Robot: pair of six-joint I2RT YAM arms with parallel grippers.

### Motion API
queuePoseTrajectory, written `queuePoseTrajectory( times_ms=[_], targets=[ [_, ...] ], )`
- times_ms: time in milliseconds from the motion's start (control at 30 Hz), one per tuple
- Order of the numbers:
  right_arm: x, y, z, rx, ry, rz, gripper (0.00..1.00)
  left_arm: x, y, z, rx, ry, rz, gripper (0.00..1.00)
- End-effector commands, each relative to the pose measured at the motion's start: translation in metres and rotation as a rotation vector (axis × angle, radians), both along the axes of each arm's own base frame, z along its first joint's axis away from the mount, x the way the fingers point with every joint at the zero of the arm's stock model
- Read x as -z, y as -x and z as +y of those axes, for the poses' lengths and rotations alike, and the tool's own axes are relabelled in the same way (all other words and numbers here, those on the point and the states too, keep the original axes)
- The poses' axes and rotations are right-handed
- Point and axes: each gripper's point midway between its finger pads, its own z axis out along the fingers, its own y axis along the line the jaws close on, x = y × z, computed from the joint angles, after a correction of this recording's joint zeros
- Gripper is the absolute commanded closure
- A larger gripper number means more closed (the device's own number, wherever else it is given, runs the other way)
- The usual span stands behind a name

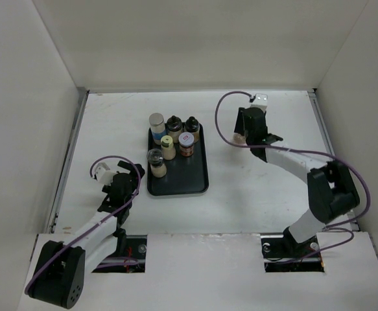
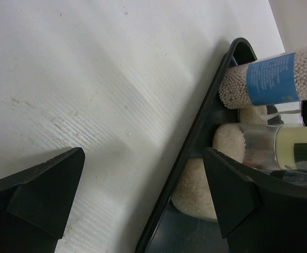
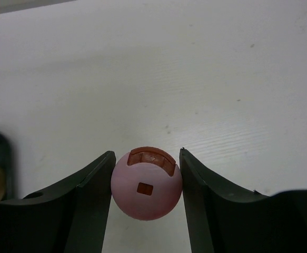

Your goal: Organize the condiment bottles

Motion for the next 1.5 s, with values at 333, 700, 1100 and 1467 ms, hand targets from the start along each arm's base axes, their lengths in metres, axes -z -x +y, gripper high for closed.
queuePoseTrajectory(
  times_ms=[333, 700, 1100, 1467],
  targets=[
    [-0.071, 0.101, 0.182, -0.396, -0.198, -0.177, 0.58, -0.035, -0.008, 0.004, 0.016, -0.01, -0.107, 0.0],
    [-0.015, 0.1, 0.225, -0.441, -0.14, -0.102, 0.59, -0.048, -0.003, 0.01, 0.009, -0.033, -0.118, 0.0],
    [-0.011, 0.102, 0.232, -0.424, -0.094, -0.114, 0.08, -0.041, -0.003, 0.014, 0.002, -0.055, -0.063, 0.0],
    [-0.08, 0.138, 0.174, -0.361, -0.177, -0.243, 0.0, -0.048, -0.005, 0.014, 0.004, -0.058, -0.038, 0.0]
  ],
)
